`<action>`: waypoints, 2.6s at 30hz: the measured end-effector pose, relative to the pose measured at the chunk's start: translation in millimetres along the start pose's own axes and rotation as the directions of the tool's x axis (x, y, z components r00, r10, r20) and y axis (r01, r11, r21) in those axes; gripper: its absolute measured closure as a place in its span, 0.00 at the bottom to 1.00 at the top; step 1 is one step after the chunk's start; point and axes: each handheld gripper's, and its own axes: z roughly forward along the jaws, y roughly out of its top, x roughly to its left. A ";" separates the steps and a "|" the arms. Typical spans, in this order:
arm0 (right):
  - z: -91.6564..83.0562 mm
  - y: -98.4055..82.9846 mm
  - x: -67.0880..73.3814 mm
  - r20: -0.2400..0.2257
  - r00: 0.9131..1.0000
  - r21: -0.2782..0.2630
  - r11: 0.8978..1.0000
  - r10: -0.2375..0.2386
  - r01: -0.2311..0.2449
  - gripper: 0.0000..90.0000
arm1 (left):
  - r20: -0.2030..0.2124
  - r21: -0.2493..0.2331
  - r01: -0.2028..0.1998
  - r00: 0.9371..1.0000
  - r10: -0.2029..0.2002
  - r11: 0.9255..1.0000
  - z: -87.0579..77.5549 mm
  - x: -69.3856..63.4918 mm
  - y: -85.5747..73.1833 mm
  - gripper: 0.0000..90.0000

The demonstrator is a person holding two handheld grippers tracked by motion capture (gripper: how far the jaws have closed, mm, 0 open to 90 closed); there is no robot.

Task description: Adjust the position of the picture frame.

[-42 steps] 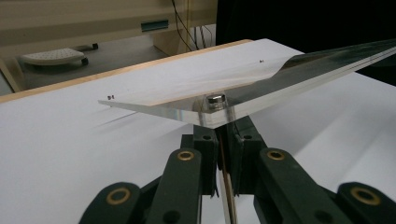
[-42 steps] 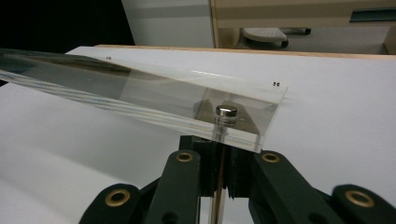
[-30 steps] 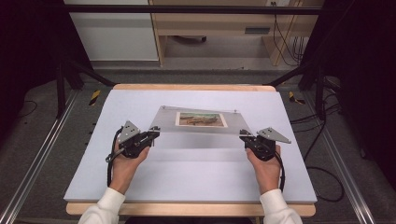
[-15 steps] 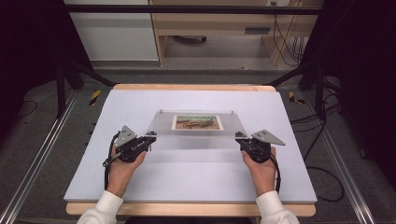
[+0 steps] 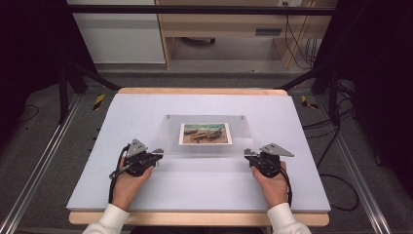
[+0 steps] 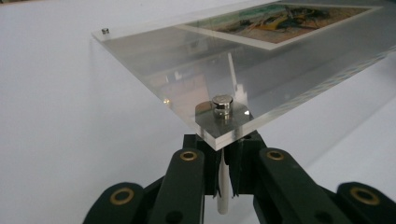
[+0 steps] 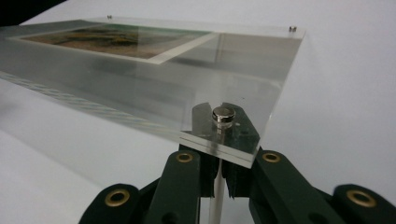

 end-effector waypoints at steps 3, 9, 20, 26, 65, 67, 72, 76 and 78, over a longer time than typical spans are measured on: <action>1.3 -1.7 -0.6 0.000 1.000 0.012 1.000 -0.002 0.002 0.94 | -0.004 0.015 -0.001 1.000 0.001 1.000 1.3 -0.8 -2.3 0.93; 2.9 -4.9 -1.1 0.004 1.000 0.045 0.999 -0.009 0.009 0.94 | -0.001 0.043 -0.007 1.000 0.007 0.999 4.3 -1.5 -5.9 0.93; 4.7 -9.0 -2.1 0.002 1.000 0.071 0.997 -0.009 0.009 0.93 | 0.000 0.073 -0.029 1.000 0.029 0.997 7.6 -1.5 -9.1 0.93; 1.3 -9.5 -6.4 -0.016 1.000 0.076 0.997 0.012 -0.011 0.74 | 0.006 0.087 -0.060 0.998 0.060 0.994 7.2 -2.6 -8.1 0.77; -16.9 30.3 1.7 -0.083 0.996 0.008 0.999 -0.044 0.045 0.22 | 0.034 -0.058 0.034 0.999 -0.032 0.998 -10.7 6.8 21.1 0.16; -11.9 34.1 1.4 -0.085 0.995 0.020 0.999 -0.045 0.047 0.22 | 0.027 -0.053 0.032 0.999 -0.031 0.998 -6.8 7.6 25.4 0.16; 4.0 37.9 -5.8 -0.077 0.996 0.068 0.997 -0.034 0.039 0.21 | 0.010 -0.031 0.032 0.999 -0.031 0.999 4.2 13.9 31.7 0.18; 16.3 39.1 -14.2 -0.083 0.997 0.104 0.994 0.000 0.008 0.19 | 0.016 -0.014 0.061 0.998 -0.061 0.998 9.7 17.8 30.0 0.17; 17.9 38.8 -14.6 -0.085 0.996 0.105 0.994 0.005 0.004 0.18 | 0.017 -0.016 0.076 0.997 -0.076 0.997 10.4 19.0 28.6 0.17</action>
